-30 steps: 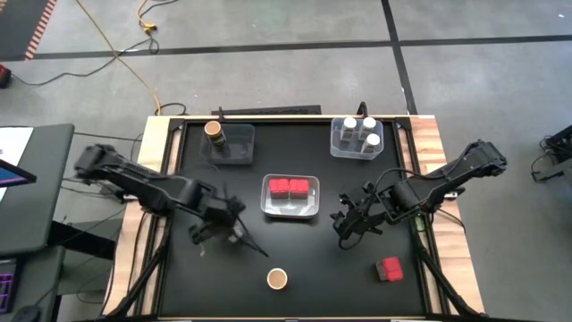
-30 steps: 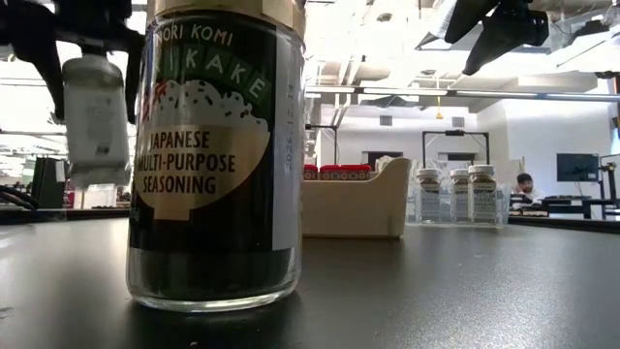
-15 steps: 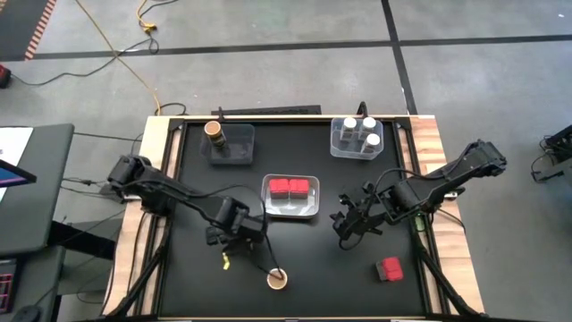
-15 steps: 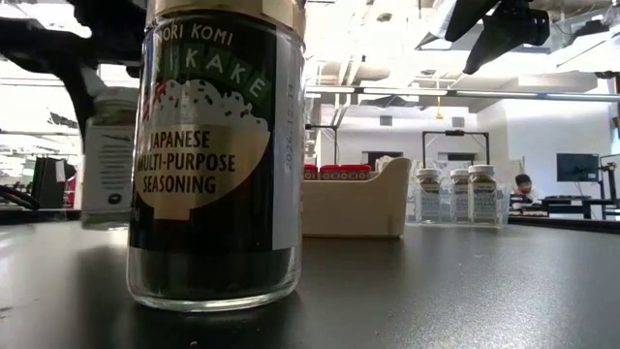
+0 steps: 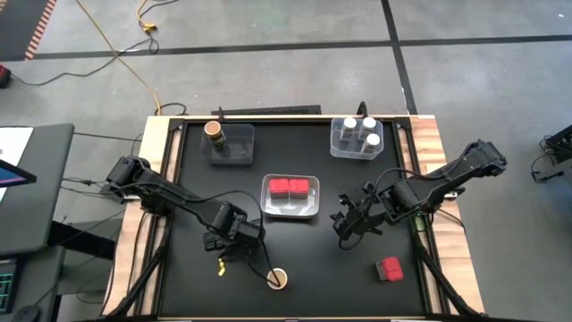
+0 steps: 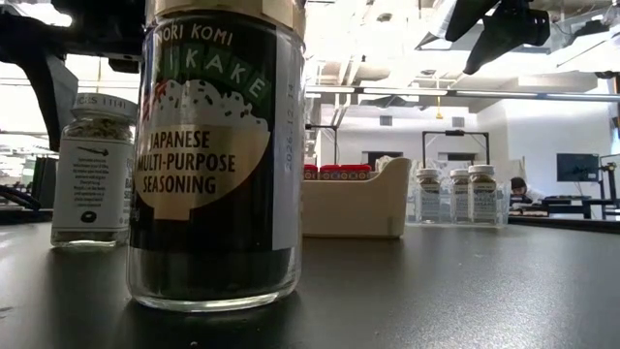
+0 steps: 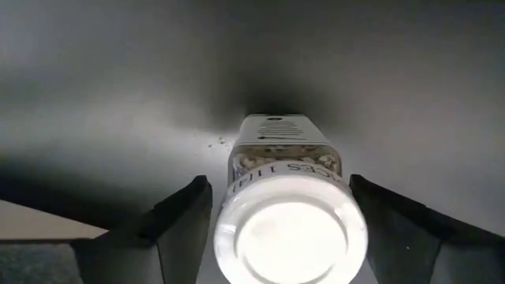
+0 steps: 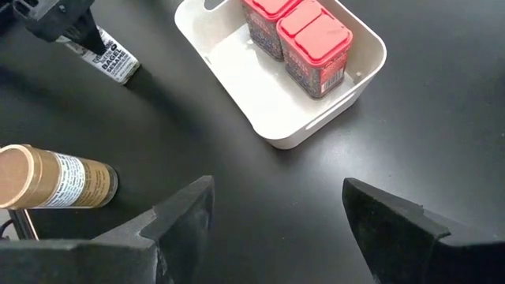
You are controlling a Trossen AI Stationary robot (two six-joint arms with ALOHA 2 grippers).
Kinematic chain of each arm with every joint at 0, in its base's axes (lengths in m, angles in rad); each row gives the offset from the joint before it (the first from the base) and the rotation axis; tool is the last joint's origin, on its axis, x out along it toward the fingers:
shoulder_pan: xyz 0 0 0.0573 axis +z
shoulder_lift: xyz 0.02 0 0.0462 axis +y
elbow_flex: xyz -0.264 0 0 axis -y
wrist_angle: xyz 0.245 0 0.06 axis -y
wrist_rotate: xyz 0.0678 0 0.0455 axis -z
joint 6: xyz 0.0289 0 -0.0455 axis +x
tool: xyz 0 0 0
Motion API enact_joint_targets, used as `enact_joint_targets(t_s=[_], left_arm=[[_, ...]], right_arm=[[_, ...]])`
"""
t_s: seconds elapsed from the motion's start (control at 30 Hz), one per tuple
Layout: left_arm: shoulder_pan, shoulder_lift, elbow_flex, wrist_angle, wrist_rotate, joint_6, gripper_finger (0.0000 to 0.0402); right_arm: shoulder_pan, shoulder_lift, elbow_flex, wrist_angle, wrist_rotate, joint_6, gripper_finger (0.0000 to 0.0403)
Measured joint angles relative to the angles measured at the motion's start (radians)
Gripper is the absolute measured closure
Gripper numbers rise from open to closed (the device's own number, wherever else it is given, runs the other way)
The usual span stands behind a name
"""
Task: Sort spices by type
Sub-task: Put the white seasoning bottle into the transparent bin
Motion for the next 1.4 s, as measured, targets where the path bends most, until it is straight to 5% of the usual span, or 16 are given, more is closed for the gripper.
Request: enact_joint_targets(t_s=[0.6, 0.8, 0.97, 1.13, 1.27, 1.4], left_arm=[[0.0, 0.0, 0.151, -0.179, -0.001, -0.289, 0.0123], [0.0, -0.007, 0.226, -0.32, -0.001, -0.525, 0.0123], [0.0, -0.062, 0.266, -0.353, -0.084, -1.003, 0.0123], [-0.004, -0.141, 0.245, -0.405, -0.202, -1.705, 0.0123], [-0.024, -0.166, 0.207, -0.405, -0.197, -2.25, 0.0123], [-0.049, -0.165, 0.181, -0.315, -0.196, -2.557, 0.0123]], right_arm=[[0.0, 0.0, 0.0, 0.005, 0.0, -0.032, 0.0097], [0.0, 0.0, 0.0, -0.005, 0.0, -0.058, 0.0097], [0.0, 0.0, 0.0, -0.019, 0.0, -0.065, 0.0097], [0.007, 0.0, 0.0, -0.059, -0.003, -0.08, 0.0097], [0.023, 0.0, 0.0, -0.091, -0.003, -0.087, 0.0097], [0.041, 0.0, 0.0, -0.094, -0.003, -0.14, 0.0097]])
